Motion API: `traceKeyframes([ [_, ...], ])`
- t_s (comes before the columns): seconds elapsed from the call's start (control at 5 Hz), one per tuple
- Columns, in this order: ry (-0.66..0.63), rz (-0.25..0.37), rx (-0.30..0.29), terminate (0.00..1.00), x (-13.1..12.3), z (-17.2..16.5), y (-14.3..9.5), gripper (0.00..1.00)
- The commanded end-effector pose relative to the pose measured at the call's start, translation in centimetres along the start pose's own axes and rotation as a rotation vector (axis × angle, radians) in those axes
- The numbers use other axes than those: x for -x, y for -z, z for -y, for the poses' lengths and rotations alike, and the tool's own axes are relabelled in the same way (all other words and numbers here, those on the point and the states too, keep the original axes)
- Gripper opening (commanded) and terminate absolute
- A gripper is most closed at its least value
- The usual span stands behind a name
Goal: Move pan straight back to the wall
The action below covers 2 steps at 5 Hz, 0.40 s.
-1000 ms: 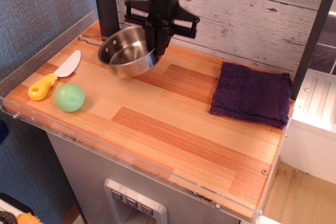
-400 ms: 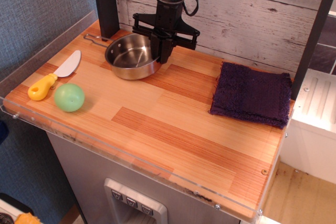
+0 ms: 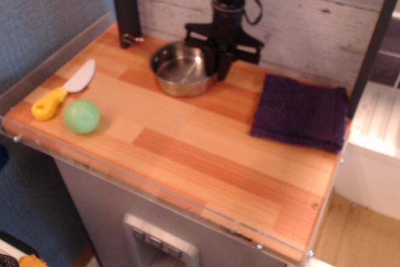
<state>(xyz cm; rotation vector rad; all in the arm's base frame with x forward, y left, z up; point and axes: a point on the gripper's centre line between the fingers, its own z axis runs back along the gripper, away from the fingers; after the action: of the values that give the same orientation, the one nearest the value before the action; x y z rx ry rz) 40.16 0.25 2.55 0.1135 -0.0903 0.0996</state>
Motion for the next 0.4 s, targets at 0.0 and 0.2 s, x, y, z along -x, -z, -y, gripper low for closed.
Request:
traceKeyframes([
  [0.0, -0.073, 0.232, 0.031, 0.0, 0.0, -1.5, -9.1, 1.0],
  [0.2, -0.112, 0.287, 0.069, 0.0, 1.2, -2.5, -12.1, 1.0],
])
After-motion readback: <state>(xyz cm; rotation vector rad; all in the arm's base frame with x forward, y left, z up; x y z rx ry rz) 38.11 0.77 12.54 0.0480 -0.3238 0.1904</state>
